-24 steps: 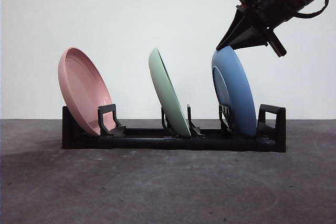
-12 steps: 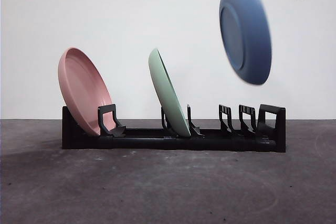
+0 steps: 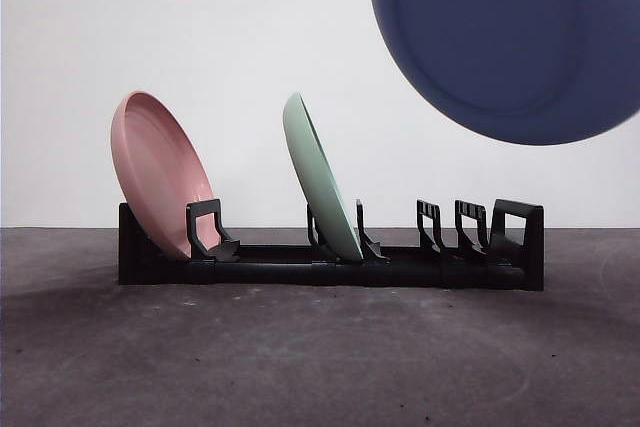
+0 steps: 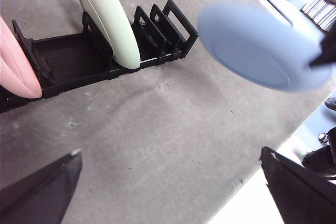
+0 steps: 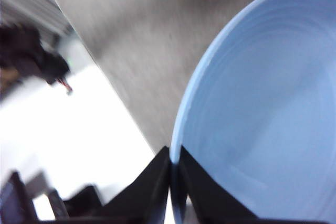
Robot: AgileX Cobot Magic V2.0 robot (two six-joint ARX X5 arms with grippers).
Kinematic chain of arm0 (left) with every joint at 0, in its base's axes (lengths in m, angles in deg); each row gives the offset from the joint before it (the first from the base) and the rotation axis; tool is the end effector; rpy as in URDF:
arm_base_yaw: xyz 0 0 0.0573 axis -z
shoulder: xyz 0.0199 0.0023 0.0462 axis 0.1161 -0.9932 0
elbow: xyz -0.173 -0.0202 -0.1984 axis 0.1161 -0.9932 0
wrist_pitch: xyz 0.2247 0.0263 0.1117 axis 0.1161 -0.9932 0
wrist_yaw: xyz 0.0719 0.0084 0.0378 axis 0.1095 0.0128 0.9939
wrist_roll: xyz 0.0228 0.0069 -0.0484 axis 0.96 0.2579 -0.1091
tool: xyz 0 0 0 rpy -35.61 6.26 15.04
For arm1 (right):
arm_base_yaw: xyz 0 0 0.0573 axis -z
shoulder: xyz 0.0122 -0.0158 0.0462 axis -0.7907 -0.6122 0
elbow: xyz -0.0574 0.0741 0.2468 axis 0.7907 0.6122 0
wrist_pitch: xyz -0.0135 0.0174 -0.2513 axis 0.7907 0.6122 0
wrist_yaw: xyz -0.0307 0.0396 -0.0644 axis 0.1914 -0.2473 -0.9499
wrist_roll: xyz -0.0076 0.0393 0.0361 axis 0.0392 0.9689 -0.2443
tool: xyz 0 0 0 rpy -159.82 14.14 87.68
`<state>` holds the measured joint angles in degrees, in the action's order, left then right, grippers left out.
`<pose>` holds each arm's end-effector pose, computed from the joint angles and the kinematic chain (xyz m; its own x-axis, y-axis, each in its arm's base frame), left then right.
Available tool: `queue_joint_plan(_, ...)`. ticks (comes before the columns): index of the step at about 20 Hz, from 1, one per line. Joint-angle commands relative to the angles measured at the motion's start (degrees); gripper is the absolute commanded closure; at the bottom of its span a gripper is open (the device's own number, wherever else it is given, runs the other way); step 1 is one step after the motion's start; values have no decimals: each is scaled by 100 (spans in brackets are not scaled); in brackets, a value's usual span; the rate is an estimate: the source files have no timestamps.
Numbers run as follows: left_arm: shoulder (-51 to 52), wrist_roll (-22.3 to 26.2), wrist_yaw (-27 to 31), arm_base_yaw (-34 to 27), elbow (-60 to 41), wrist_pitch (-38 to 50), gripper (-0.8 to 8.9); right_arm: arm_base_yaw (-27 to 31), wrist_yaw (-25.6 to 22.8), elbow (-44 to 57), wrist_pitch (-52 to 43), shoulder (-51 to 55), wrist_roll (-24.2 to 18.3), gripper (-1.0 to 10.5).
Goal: Place the plate
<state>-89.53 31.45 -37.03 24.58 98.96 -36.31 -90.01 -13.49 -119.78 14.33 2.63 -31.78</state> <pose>0.0938 -0.0449 0.3723 0.5505 -0.6828 -0.4803 0.6035 0.7231 -0.3362 0.1464 0.1288 0.3861 0.1636 0.6640 -0.7296 -0.7530 0.5619 0.3424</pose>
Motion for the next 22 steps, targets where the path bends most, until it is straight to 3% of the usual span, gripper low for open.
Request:
queue_joint_plan(1, -37, 103, -24, 26, 127, 28, 251, -706, -763, -87, -44, -39, 70, 935)
queue_joint_plan(6, -50, 101, -24, 26, 127, 37, 251, -2472, -2288, 756, -855, -243, 697, 935)
queue_joint_plan(10, -50, 101, -24, 26, 127, 46, 251, -3272, -3038, 1805, -2109, -732, 1051, 935)
queue_joint_plan(15, -85, 98, -24, 28, 127, 59, 251, -3751, -4107, 2129, -2948, -1932, 918, 935)
queue_joint_plan(20, -114, 96, -24, 28, 127, 57, 251, -3788, -4712, 2129, -3123, -2883, 914, 935)
queue_joint_plan(22, -114, 96, -24, 28, 127, 59, 251, -3786, -4717, 2129, -3136, -3023, 916, 935)
